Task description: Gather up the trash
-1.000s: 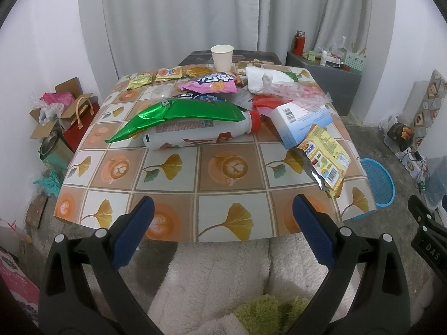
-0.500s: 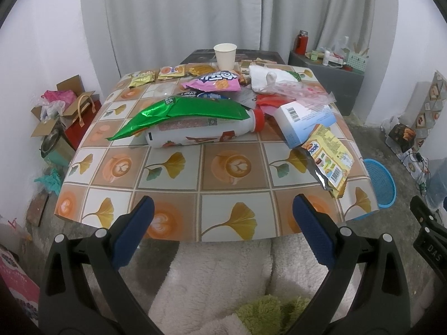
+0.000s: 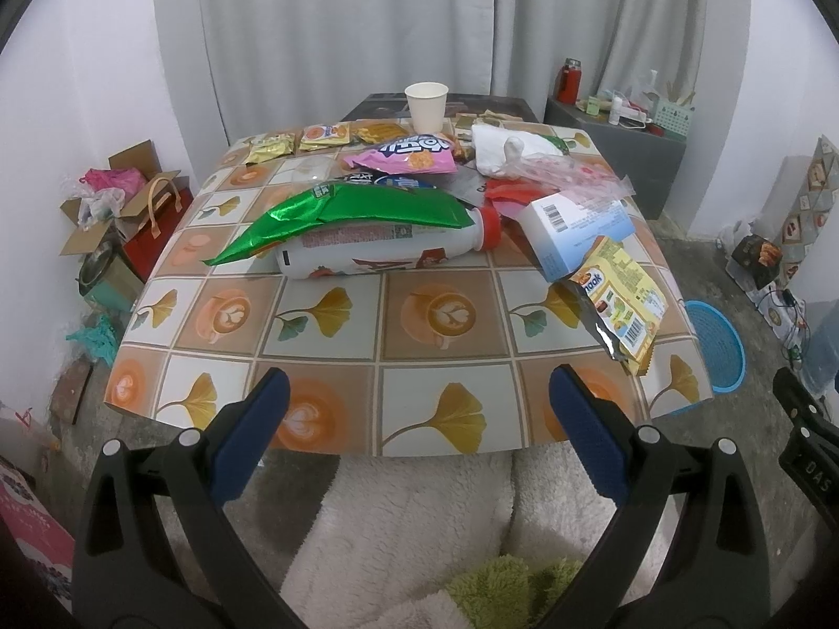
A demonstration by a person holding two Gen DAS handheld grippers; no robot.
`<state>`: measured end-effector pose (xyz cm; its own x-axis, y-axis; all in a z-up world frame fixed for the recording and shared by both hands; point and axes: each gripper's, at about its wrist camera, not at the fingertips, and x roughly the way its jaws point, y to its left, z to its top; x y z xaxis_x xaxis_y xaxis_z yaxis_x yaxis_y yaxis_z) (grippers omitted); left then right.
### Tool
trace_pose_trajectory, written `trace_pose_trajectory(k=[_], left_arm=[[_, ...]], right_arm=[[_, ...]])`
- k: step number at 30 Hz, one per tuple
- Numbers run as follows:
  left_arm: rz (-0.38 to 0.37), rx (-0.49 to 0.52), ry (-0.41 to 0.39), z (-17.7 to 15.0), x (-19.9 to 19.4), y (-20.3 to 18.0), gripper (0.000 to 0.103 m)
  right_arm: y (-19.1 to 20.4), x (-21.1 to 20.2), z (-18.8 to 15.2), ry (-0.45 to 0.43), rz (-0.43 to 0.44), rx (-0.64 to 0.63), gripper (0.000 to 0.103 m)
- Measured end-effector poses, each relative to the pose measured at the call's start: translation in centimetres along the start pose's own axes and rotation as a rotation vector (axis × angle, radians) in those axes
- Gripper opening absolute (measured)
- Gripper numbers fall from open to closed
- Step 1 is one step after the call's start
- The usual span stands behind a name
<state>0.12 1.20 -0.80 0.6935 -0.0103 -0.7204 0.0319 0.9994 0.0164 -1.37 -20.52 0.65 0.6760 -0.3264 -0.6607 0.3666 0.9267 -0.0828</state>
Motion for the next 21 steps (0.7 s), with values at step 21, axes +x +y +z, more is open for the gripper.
trace_pose_trajectory(k=[21], left_arm=[[0.006,-0.002,0.007,0.1,0.5,1.0,0.095]], right_arm=[[0.1,-0.3,-0.1,-0.002,0.0,-0.001,0.098]])
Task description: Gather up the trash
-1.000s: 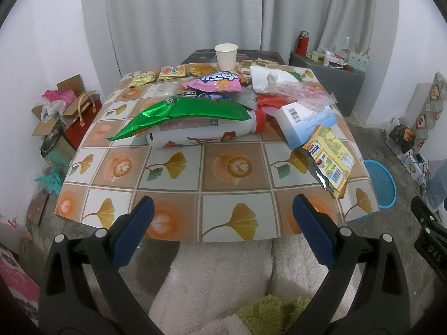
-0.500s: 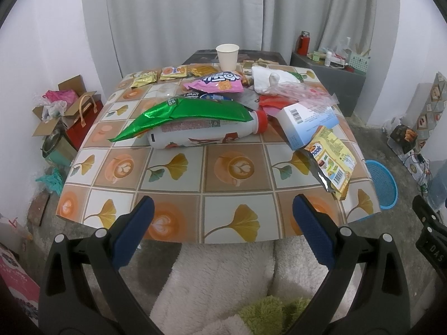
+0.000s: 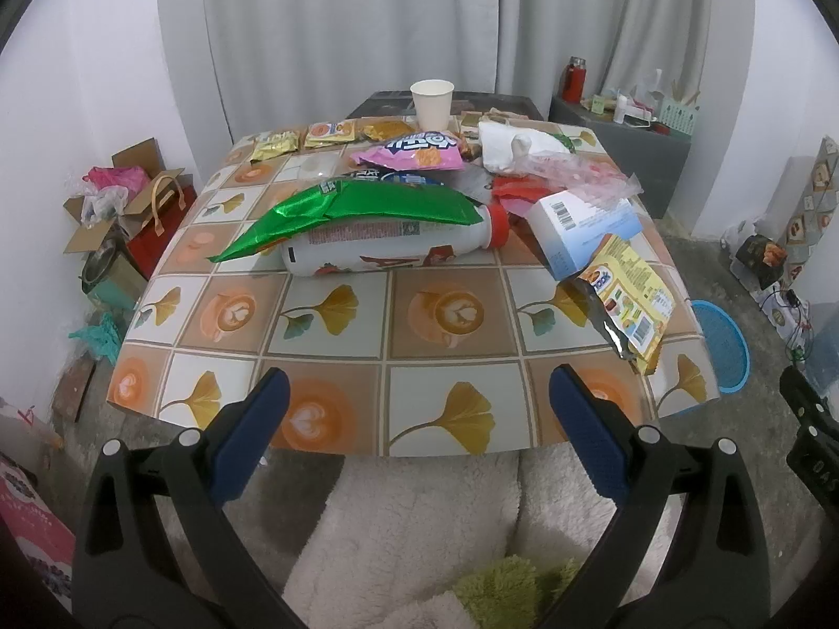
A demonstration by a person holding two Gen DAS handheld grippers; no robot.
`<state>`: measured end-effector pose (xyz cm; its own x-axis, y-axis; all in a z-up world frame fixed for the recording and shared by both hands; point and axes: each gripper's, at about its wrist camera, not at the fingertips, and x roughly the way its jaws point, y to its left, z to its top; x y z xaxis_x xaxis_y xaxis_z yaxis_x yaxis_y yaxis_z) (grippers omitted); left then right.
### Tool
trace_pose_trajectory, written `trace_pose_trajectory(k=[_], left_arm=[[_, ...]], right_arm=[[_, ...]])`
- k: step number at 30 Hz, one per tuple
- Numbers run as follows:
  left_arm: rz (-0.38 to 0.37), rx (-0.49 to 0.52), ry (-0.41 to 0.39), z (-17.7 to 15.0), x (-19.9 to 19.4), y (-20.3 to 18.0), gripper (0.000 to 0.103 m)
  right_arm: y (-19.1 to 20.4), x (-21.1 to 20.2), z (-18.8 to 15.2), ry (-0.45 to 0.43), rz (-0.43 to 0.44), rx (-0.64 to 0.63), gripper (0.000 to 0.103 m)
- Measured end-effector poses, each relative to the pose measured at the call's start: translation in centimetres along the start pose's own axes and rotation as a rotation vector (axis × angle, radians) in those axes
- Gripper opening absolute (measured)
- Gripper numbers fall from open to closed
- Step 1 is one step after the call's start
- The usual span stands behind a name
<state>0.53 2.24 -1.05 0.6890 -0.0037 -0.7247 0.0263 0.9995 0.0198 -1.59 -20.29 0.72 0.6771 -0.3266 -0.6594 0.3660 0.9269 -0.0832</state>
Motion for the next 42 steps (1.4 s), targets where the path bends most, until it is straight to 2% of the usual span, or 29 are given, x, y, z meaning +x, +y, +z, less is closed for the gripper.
trace_pose_trajectory(k=[13,21,25,29,33,37,40,42], left_arm=[[-0.02,0.016,0.018,-0.6,0.5,-0.2,0.095],[-0.069,0.047,-0.032,-0.6,0.9,-0.3,0.095],[-0.165,0.068,-0.086,-0.2,0.9,-0.3,0.095],[-0.301,0.065,-0.166,1.3,0.5,-0.4,0.095],[-0.457,0.015,-0.181,4.3,1.0,-0.8,0.095],[-0.594,-0.073,-0.133,8.3,3.0,-1.7,0.095],[-0.704,-0.176,-0.03,10.7,5.8,-2.4,0.095],[-0.736,-0.266,0.063,12.0,8.6,-2.9,0.095]], right_arm=[[0.1,-0.1,-0.2,-0.032,0.029,-0.003,0.098],[-0.1,0.7,-0.4,-0.037,0.052,-0.006,0.098],[0.0,1.8,-0.1,-0.027,0.084,-0.013,0.098],[0.1,3.3,0.2,-0.012,0.134,-0.009,0.098],[0.0,4.8,0.9,0.002,0.178,0.018,0.098],[-0.6,6.4,1.6,0.021,0.243,0.068,0.098],[-0.7,7.7,2.0,0.031,0.263,0.088,0.098],[-0.6,8.5,2.1,0.034,0.274,0.092,0.098]])
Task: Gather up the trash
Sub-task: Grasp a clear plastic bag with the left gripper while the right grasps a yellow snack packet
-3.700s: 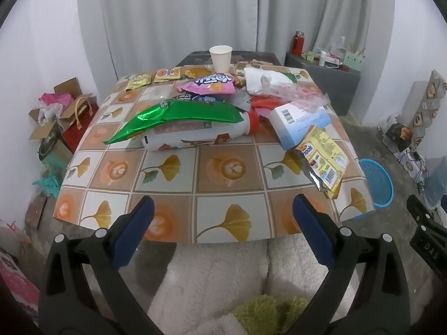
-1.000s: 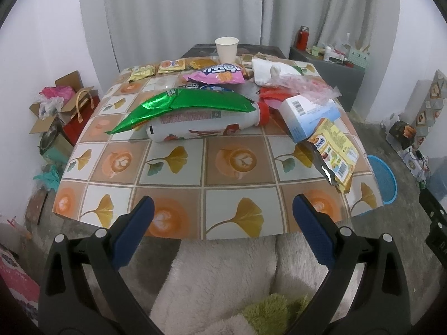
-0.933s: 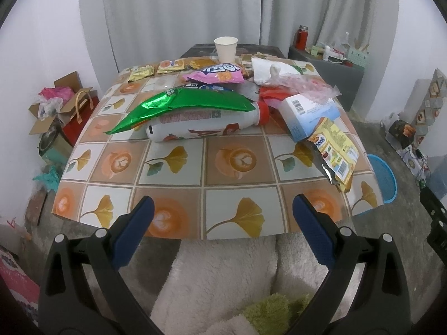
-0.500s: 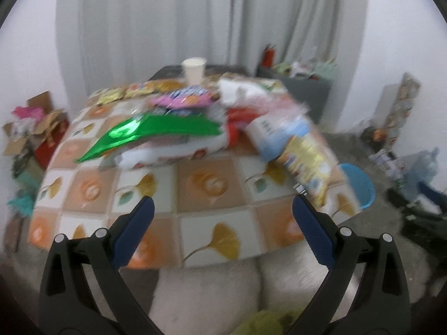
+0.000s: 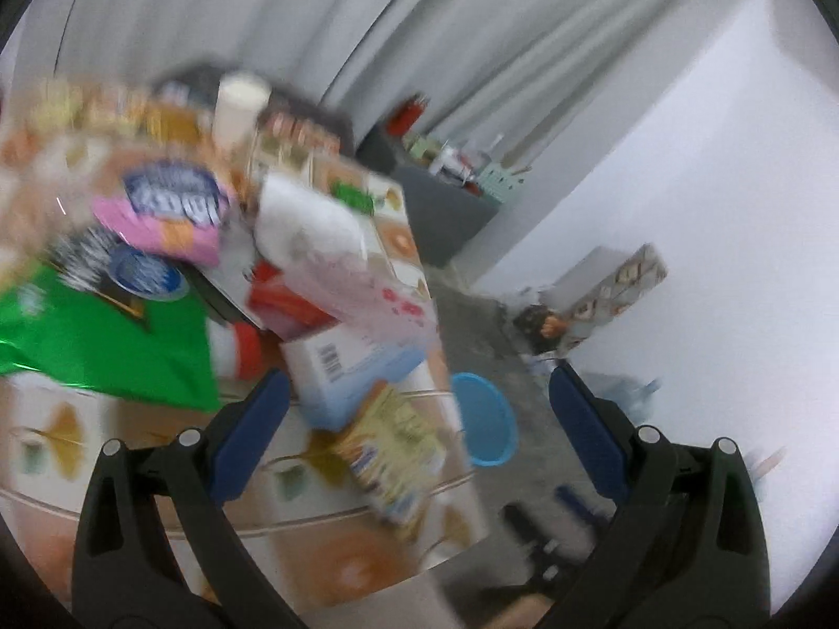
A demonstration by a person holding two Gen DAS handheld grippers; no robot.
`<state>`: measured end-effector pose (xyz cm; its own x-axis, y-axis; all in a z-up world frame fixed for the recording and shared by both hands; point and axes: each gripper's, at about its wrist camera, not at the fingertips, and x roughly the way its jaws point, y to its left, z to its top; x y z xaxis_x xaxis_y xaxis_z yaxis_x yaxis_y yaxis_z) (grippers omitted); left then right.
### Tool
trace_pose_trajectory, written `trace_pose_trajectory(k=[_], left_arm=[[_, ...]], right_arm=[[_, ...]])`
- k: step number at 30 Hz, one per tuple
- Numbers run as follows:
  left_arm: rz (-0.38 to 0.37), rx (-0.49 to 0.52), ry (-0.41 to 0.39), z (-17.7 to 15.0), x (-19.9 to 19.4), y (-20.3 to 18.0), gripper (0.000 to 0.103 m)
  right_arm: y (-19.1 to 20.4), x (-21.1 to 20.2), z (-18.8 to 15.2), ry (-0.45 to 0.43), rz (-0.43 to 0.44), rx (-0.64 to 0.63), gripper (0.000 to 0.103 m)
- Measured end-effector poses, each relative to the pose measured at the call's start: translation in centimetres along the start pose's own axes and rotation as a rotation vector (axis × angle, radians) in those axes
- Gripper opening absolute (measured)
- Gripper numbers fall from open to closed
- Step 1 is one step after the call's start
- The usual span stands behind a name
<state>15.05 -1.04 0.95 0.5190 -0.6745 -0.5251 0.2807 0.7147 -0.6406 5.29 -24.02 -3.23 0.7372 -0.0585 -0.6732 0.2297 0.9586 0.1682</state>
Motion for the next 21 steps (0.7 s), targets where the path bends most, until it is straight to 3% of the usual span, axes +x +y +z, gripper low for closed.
trace_pose_trajectory(k=[4,7,10,15,21], left_arm=[[0.064,-0.174,0.08,2.2,3.8,2.3,0.094],[0.083,-0.254,0.091,3.2,6.0,3.2,0.089],[0.135,-0.294,0.086,3.5,7.4,3.8,0.085],[0.143,-0.354,0.098,3.9,9.3,4.8,0.074],[0.165,-0.368,0.092,3.9,9.9,5.5,0.053]], right_arm=[[0.3,0.7,-0.1,-0.018,0.02,-0.027,0.098],[0.5,1.1,-0.3,-0.028,0.033,-0.048,0.098],[0.8,1.2,-0.1,-0.046,0.062,-0.084,0.098],[3.5,1.5,0.6,-0.089,0.17,-0.291,0.098],[6.1,4.6,2.1,-0.019,0.355,-0.467,0.098]])
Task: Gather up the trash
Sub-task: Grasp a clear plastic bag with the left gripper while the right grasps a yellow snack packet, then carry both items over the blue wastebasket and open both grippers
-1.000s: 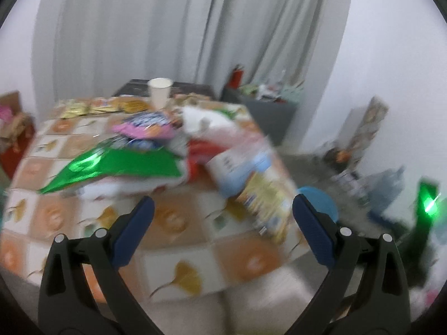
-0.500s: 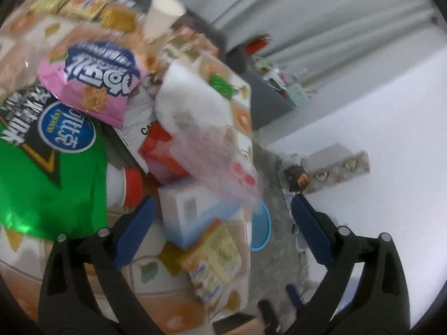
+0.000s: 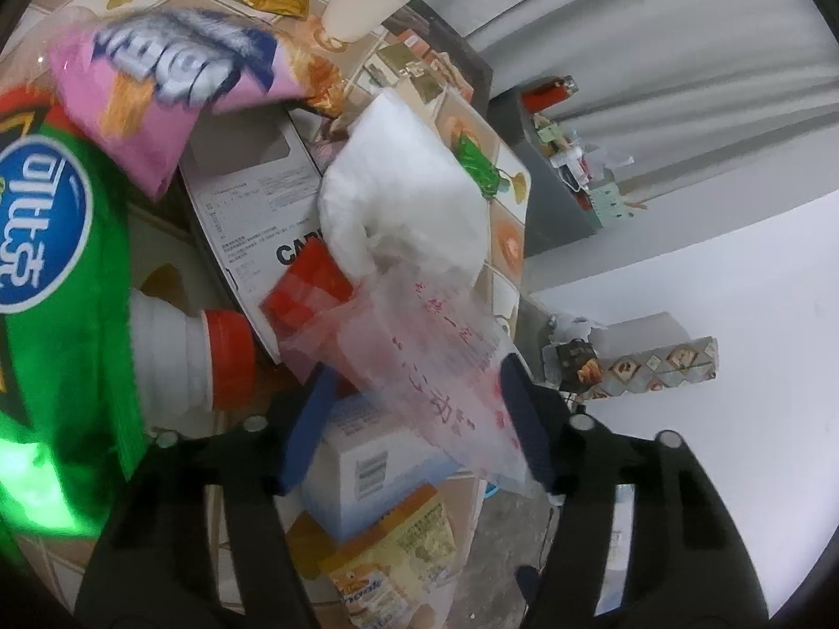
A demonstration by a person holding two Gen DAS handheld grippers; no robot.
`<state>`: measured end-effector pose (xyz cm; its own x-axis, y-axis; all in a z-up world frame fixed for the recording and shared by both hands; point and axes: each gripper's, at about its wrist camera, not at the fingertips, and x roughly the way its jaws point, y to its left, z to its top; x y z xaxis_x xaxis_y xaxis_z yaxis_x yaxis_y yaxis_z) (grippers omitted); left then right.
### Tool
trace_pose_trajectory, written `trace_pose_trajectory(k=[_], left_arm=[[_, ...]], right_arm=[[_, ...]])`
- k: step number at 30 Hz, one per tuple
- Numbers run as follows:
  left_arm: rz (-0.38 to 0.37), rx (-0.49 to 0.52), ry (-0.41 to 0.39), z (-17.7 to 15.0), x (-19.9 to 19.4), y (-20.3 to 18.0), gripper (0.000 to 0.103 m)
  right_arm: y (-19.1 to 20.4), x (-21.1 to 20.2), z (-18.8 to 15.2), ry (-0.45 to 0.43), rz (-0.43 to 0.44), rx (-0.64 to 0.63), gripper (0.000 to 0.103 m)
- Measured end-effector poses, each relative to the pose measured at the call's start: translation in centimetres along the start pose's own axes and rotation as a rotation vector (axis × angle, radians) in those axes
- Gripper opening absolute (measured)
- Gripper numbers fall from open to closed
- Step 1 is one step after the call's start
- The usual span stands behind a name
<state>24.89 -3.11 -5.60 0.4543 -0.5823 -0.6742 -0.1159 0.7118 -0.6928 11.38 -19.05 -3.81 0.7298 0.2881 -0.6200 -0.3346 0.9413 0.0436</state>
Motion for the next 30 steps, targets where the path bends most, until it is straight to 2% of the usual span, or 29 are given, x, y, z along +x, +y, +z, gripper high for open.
trace_pose_trajectory(k=[1,6,10,13,21,27,30], left_arm=[[0.006,-0.002,0.002,0.0,0.1,0.0,0.05],[-0.003,0.021,-0.001,0.3,0.5,-0.1,0.023],[-0.006,0.058,-0.017,0.3,0.5,-0.3,0.011],[-0.014,0.091,-0.032,0.0,0.3,-0.7,0.006],[-0.045,0.192,-0.085,-1.4,-2.6,-1.9,0.0],[-0.065,0.251,-0.143,-2.7,-6.1,-2.5,0.0],[-0.077,0.285,-0.169,-3.4,-7.9,-3.1,0.0]], right_arm=[[0.0,0.9,0.2,0.017,0.002,-0.026,0.098],[-0.7,4.1,0.2,0.098,0.029,-0.069,0.098],[-0.6,5.2,-0.3,0.158,0.055,-0.083,0.098],[-0.6,5.3,-0.2,0.171,0.03,-0.068,0.094],[-0.8,4.2,-0.8,0.214,0.009,-0.006,0.051],[-1.1,2.2,-1.8,0.215,0.007,0.094,0.027],[-1.9,1.2,-2.5,0.206,0.017,0.166,0.02]])
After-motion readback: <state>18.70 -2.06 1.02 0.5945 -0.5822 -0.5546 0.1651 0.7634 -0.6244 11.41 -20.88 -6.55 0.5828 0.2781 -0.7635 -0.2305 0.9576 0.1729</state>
